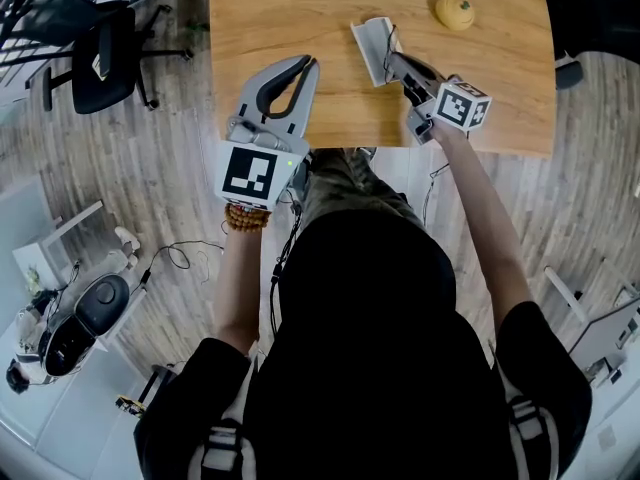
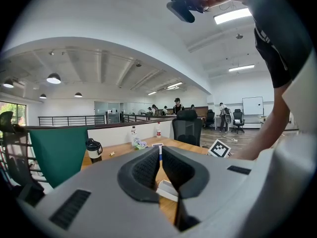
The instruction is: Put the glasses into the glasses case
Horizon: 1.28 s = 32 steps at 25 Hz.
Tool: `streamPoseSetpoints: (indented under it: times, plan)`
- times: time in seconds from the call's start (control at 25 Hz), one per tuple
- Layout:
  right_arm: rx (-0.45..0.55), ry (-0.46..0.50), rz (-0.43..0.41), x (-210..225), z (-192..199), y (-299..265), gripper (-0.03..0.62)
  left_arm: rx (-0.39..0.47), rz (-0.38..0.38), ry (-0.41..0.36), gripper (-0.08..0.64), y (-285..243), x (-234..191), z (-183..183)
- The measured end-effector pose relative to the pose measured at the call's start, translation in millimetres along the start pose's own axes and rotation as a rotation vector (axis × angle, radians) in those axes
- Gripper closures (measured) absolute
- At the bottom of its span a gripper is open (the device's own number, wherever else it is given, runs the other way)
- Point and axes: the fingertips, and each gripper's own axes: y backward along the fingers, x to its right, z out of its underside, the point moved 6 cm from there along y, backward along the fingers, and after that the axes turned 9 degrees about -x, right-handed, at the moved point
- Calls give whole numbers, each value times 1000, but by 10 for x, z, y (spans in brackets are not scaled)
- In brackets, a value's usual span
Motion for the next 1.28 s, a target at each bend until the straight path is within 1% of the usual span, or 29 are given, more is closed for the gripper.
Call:
streamPoseSetpoints:
  times: [0.16,0.28,0.44,0.6,0.68,0.76,0.84,1.12,1.28]
  plan:
    - [-29,12,32,56,-27,-108,577,1,-18,11,528,58,-70,-11]
    - [-87,38,69,127,-20,-221,577,-2,-27,12,528,79,-124,7]
    - [-171,88,94,194,15,-354,577,-9,-34,17,528,86,-169,29]
    - [-205,78,129,222,-10,-440,576,-6,-37,17,528,92,-192,13]
    - [-242,84,173,292,12,-486,576,-5,-38,17,528,84,-213,10]
    - [-289,114,231,343,34,-518,575,-2,-39,20,528,82,-234,3]
    - [-335,144,269,373,58,-557,575,-2,-41,23,528,85,-262,6]
    - [-418,209,349,395,94,-672,575,-9,-40,26,528,71,-296,37]
    - [-456,254,412,459,152,-710,571,-10,-34,30,528,67,-302,46]
